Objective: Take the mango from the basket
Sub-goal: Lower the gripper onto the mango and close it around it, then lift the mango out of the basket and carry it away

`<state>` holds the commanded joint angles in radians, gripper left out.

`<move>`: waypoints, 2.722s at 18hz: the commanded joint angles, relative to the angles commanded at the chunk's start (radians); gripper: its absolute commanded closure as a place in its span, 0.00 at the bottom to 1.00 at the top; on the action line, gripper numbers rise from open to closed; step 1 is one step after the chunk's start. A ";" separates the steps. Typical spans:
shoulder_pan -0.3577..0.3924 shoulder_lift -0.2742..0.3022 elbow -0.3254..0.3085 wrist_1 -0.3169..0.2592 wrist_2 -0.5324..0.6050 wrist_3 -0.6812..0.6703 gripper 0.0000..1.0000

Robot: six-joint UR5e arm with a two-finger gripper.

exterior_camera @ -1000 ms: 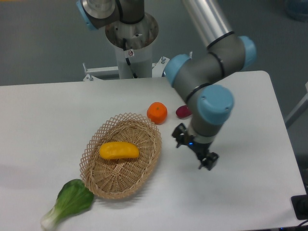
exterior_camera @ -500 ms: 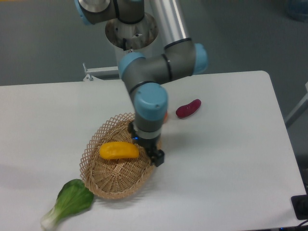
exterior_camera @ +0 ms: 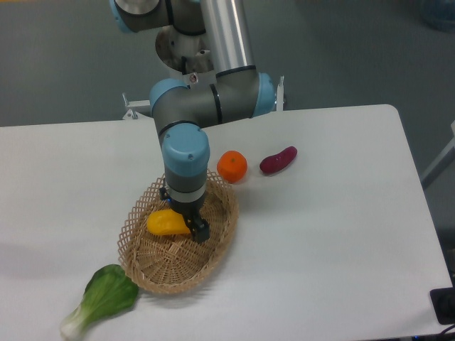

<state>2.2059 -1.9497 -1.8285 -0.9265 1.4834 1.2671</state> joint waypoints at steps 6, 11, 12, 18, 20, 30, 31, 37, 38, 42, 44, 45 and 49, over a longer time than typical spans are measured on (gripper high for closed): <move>-0.015 -0.009 -0.011 0.002 -0.002 -0.009 0.00; -0.021 -0.025 -0.011 0.005 -0.002 -0.011 0.00; -0.021 -0.025 -0.009 0.005 -0.002 -0.011 0.03; -0.021 -0.025 0.005 0.003 0.006 -0.050 0.53; -0.018 -0.018 0.006 0.002 0.006 -0.058 0.65; 0.104 0.054 0.041 -0.025 0.000 -0.063 0.62; 0.124 0.054 0.052 -0.025 0.005 -0.057 0.61; 0.227 0.037 0.234 -0.208 0.009 -0.049 0.60; 0.239 0.032 0.248 -0.212 0.012 -0.049 0.60; 0.345 0.029 0.267 -0.207 0.029 -0.029 0.60; 0.392 0.028 0.290 -0.216 0.031 0.015 0.61; 0.412 0.025 0.299 -0.218 0.034 0.035 0.61; 0.495 -0.015 0.336 -0.216 0.034 0.129 0.60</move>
<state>2.7012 -1.9649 -1.4927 -1.1428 1.5171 1.3956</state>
